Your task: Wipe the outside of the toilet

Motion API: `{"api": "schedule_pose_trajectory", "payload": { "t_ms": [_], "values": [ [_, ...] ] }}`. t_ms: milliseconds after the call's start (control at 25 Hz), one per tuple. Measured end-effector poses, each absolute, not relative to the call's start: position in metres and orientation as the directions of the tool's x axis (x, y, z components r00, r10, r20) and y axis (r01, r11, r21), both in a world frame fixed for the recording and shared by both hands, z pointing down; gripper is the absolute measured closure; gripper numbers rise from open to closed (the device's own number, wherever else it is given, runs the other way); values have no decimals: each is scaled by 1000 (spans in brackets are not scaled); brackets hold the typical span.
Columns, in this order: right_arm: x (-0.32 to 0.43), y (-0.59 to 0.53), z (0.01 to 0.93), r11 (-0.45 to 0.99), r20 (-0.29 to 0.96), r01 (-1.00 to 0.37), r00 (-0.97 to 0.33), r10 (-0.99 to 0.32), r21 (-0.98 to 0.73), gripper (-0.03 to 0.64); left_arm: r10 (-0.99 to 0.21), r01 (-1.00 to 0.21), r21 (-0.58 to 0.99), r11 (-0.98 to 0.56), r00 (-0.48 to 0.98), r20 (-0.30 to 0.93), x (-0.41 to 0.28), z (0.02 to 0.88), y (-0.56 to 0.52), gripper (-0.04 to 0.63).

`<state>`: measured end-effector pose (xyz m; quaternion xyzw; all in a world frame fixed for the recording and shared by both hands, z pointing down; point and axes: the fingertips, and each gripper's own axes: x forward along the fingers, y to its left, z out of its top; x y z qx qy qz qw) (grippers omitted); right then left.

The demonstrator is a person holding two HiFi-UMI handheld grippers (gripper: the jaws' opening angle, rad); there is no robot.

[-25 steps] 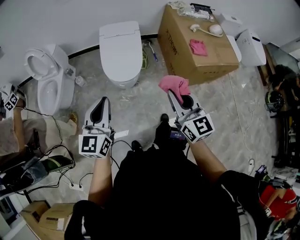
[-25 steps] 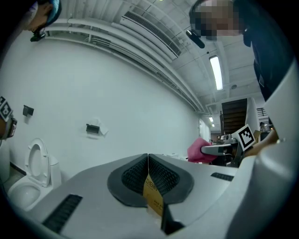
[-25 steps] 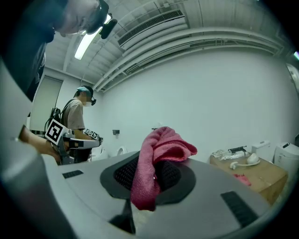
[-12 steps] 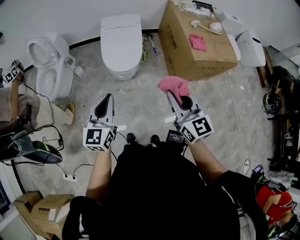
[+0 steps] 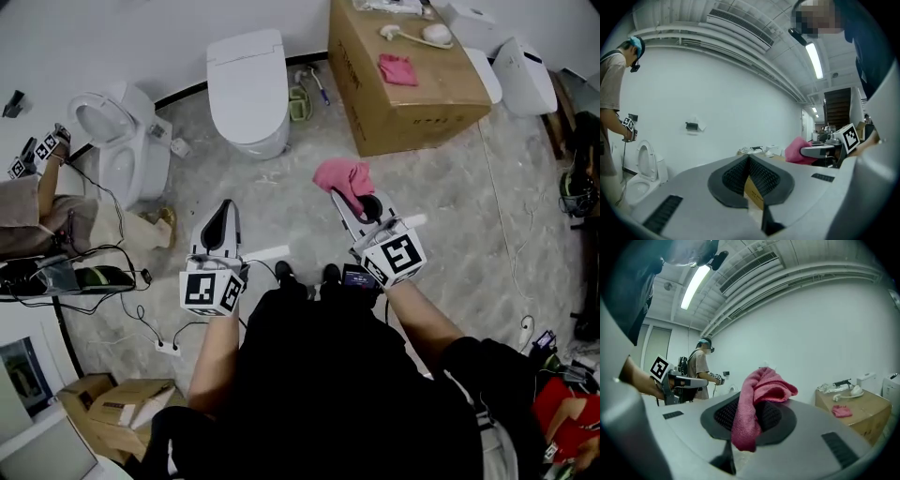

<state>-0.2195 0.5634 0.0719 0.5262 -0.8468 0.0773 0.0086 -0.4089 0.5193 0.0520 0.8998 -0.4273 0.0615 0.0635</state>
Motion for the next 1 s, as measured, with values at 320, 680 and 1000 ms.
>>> {"api": "schedule_pose_trajectory", "payload": {
  "t_ms": [320, 680, 1000],
  "values": [
    [-232, 573, 86, 433, 98, -891, -447, -889, -133, 528, -779, -796, 68, -601, 603, 171, -426, 61, 522, 580],
    [-245, 578, 64, 354, 99, -925, -369, -924, -142, 528, -753, -758, 132, -639, 651, 96, -441, 32, 509, 580],
    [-260, 590, 58, 344, 106, -932, -356, -929, -115, 528, -723, -731, 83, -677, 682, 106, -445, 37, 524, 581]
  ]
}}
